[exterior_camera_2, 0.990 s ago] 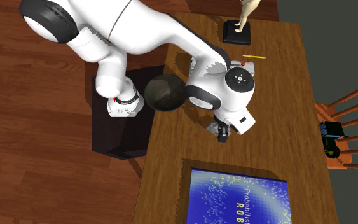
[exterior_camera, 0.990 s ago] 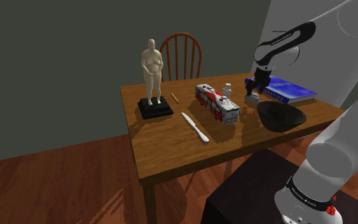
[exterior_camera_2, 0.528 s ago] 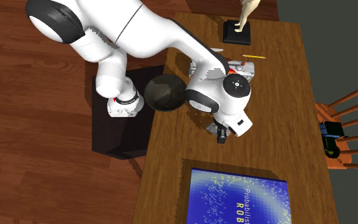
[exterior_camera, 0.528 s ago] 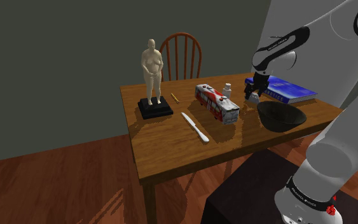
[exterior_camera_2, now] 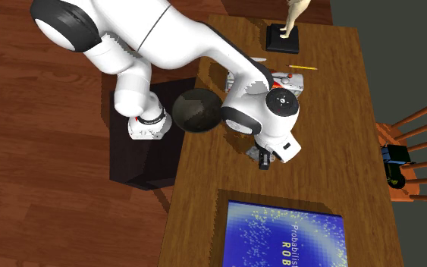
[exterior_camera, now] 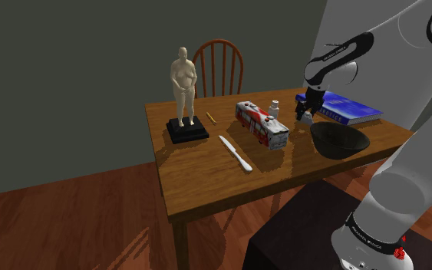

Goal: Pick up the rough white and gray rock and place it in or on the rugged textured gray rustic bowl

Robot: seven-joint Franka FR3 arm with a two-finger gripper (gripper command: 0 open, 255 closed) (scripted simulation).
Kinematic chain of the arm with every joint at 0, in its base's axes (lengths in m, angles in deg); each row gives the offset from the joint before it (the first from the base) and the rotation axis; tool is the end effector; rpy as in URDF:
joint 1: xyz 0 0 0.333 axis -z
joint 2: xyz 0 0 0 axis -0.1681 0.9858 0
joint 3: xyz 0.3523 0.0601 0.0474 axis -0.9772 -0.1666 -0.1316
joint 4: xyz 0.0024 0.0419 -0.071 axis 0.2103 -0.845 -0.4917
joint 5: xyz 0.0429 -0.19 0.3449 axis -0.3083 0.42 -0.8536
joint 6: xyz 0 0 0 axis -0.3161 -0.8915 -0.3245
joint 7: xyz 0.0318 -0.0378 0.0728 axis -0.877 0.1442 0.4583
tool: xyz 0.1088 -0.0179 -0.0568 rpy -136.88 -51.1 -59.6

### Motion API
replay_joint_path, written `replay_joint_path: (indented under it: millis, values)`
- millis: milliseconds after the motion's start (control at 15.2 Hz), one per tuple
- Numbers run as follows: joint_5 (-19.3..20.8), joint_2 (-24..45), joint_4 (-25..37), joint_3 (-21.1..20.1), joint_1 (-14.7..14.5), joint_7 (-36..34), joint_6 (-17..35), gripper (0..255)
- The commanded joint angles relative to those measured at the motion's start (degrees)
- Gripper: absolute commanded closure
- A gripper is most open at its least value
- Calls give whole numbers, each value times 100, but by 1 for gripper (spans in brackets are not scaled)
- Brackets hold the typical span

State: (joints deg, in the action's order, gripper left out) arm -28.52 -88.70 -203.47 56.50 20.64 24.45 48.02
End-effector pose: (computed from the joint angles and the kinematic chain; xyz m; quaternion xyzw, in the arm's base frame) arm 0.3966 -0.3124 0.4133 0.9856 -0.1592 0.0517 0.0261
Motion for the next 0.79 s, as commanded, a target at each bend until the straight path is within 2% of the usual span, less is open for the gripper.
replay_joint_path:
  millis: [0, 330, 726]
  values:
    - [0, 1, 0, 0, 0, 0, 1, 255]
    - [0, 0, 0, 0, 0, 0, 1, 255]
    - [120, -255, 247, -48, 10, -92, -482, 255]
